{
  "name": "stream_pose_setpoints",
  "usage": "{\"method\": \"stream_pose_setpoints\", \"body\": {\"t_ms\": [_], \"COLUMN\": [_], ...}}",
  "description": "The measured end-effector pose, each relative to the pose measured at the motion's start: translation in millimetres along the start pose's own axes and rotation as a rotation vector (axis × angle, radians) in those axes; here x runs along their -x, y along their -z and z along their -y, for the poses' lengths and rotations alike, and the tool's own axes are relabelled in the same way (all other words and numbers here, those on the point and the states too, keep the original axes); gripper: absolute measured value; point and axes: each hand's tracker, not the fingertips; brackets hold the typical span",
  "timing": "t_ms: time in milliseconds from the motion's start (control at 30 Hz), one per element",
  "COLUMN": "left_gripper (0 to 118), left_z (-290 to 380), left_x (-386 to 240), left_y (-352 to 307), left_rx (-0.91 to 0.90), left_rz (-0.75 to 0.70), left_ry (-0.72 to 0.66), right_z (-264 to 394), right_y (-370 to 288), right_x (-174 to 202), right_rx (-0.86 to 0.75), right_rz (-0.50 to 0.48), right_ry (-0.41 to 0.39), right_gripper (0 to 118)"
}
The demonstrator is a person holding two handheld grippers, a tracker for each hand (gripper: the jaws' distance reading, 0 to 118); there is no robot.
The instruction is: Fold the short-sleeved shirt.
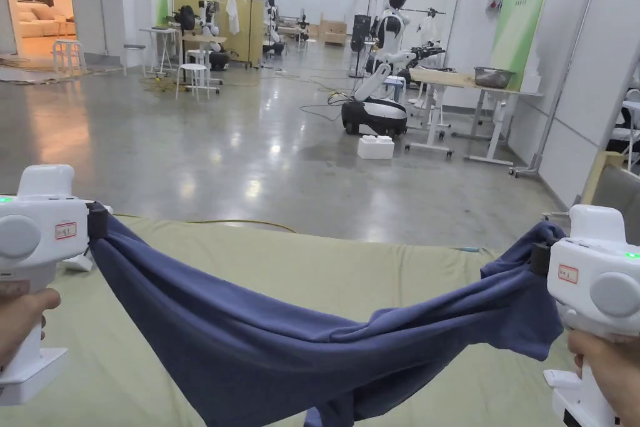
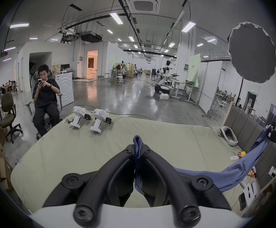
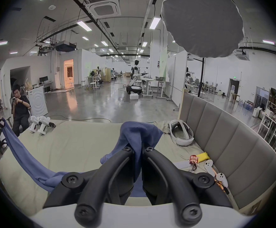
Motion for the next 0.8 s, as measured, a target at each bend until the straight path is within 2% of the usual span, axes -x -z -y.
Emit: {"method": "stream_pose_setpoints", "body": {"t_ms": [333, 500, 667, 800], "left_gripper": [8, 8, 8, 8], "left_z": [-65, -84, -71, -26], "left_x": [1, 3, -2, -1], "left_y": [25, 38, 40, 36], "left_rx": [-0.067, -0.085, -0.095, -0.061], "left_rz": [-0.047, -0.057, -0.048, -0.035], "left_ry": [-0.026, -0.029, -0.025, -0.02], "right_z": [-79, -98, -85, -45], "right_y": [30, 38, 39, 39], "right_x": [1, 3, 9, 12], "right_rx": [-0.058, -0.085, -0.087, -0.053], "right_rz": [0.047, 0.071, 0.067, 0.056], "right_ry": [-0.022, -0.037, -0.054, -0.064], "right_gripper": [10, 10, 10, 10]}}
